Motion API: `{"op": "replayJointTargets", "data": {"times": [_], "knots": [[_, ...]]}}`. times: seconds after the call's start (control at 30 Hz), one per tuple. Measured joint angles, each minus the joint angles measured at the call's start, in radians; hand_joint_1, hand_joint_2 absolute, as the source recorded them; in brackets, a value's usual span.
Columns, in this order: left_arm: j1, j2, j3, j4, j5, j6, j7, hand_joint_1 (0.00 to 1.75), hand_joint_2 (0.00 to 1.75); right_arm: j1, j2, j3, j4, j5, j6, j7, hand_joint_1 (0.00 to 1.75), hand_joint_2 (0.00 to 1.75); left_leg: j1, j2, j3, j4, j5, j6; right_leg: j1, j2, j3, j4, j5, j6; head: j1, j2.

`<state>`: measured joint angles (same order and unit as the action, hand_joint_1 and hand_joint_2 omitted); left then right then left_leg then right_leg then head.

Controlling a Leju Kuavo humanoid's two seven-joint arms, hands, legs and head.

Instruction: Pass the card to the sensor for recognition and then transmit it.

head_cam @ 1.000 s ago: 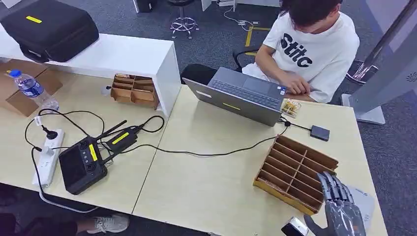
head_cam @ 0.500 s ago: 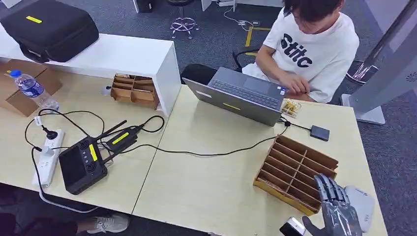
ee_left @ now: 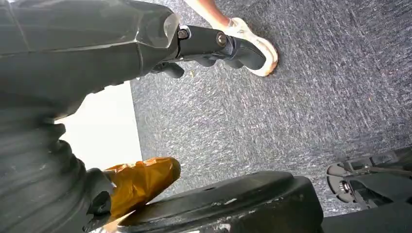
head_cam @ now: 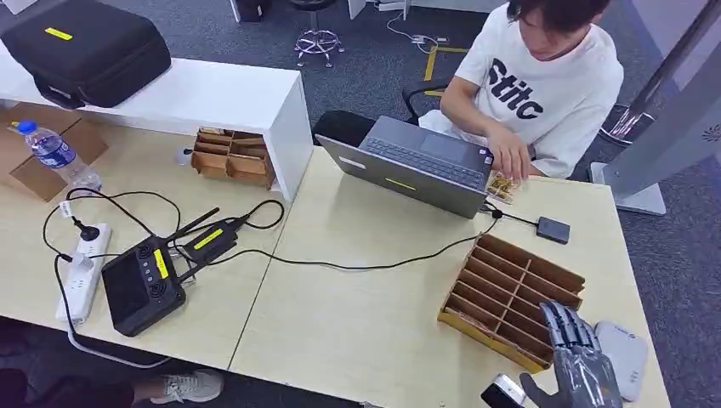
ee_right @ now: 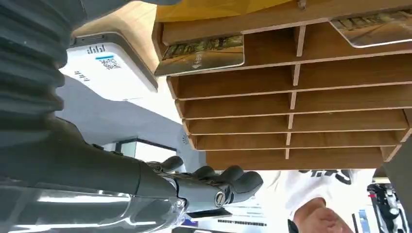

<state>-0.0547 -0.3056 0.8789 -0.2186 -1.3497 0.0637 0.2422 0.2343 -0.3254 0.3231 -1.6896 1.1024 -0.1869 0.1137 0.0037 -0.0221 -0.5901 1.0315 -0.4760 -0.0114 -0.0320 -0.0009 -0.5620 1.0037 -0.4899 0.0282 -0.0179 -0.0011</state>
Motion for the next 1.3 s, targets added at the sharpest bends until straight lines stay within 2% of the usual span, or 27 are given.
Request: {"op": "replayJointTargets", "data": {"times": [0.03, 0.07, 0.1, 0.13, 0.17, 0.33, 0.4, 0.53, 1.3], "knots": [[0.0, 0.0, 0.0, 0.0, 0.0, 0.0, 0.0, 0.0, 1.75, 0.0, 0.0, 0.001, 0.0, 0.002, 0.001, 0.0, 0.16, 1.75, 0.0, 0.0, 0.0, 0.0, 0.0, 0.0, 0.0, 0.0, 0.0, 0.0, 0.0, 0.0, 0.0, 0.0], [0.0, 0.0, 0.0, 0.0, 0.0, 0.0, 0.001, 0.0, 1.75, -0.001, 0.0, 0.001, 0.0, 0.005, 0.003, -0.001, 0.91, 1.75, 0.0, 0.0, 0.0, 0.0, 0.0, 0.0, 0.0, 0.0, 0.0, 0.0, 0.0, 0.0, 0.0, 0.0], [0.0, 0.0, 0.0, 0.0, 0.0, 0.0, 0.001, 0.0, 1.75, -0.001, 0.0, 0.002, 0.0, 0.006, 0.003, -0.002, 1.36, 1.75, 0.0, 0.0, 0.0, 0.0, 0.0, 0.0, 0.0, 0.0, 0.0, 0.0, 0.0, 0.0, 0.0, 0.0], [0.0, 0.0, 0.0, 0.0, 0.0, 0.0, 0.001, 0.0, 1.75, -0.001, 0.001, 0.003, 0.0, 0.007, 0.006, -0.002, 1.52, 1.75, 0.0, 0.0, 0.0, 0.0, 0.0, 0.0, 0.0, 0.0, 0.0, 0.0, 0.0, 0.0, 0.0, 0.0], [0.0, 0.0, 0.0, 0.0, 0.0, 0.0, 0.001, 0.0, 1.75, -0.001, 0.001, 0.004, 0.001, 0.007, 0.006, -0.002, 1.57, 1.75, 0.0, 0.0, 0.0, 0.0, 0.0, 0.0, 0.0, 0.0, 0.0, 0.0, 0.0, 0.0, 0.0, 0.0], [0.0, 0.0, 0.0, 0.0, -0.002, -0.001, 0.001, 0.0, 1.75, -0.001, 0.001, 0.009, 0.003, 0.006, 0.014, -0.002, 1.62, 1.75, 0.0, 0.0, 0.0, 0.0, 0.0, 0.0, 0.0, 0.0, 0.0, 0.0, 0.0, 0.0, 0.0, 0.0], [0.0, 0.0, 0.0, 0.0, -0.003, -0.002, 0.001, 0.0, 1.75, -0.001, 0.001, 0.011, 0.003, 0.005, 0.014, -0.002, 1.59, 1.75, 0.0, 0.0, 0.0, 0.0, 0.0, 0.0, 0.0, 0.0, 0.0, 0.0, 0.0, 0.0, 0.0, 0.0], [0.0, 0.0, 0.0, 0.0, -0.003, -0.002, 0.001, 0.0, 1.75, -0.002, 0.001, 0.013, 0.003, 0.004, 0.013, -0.005, 1.75, 1.75, 0.0, 0.0, 0.0, 0.0, 0.0, 0.0, 0.0, 0.0, 0.0, 0.0, 0.0, 0.0, 0.0, 0.0], [0.0, 0.0, 0.0, 0.0, -0.004, -0.004, 0.002, 0.0, 1.75, -0.008, 0.002, 0.024, 0.003, 0.004, 0.007, -0.014, 1.75, 1.75, 0.0, 0.0, 0.0, 0.0, 0.0, 0.0, 0.0, 0.0, 0.0, 0.0, 0.0, 0.0, 0.0, 0.0]]}}
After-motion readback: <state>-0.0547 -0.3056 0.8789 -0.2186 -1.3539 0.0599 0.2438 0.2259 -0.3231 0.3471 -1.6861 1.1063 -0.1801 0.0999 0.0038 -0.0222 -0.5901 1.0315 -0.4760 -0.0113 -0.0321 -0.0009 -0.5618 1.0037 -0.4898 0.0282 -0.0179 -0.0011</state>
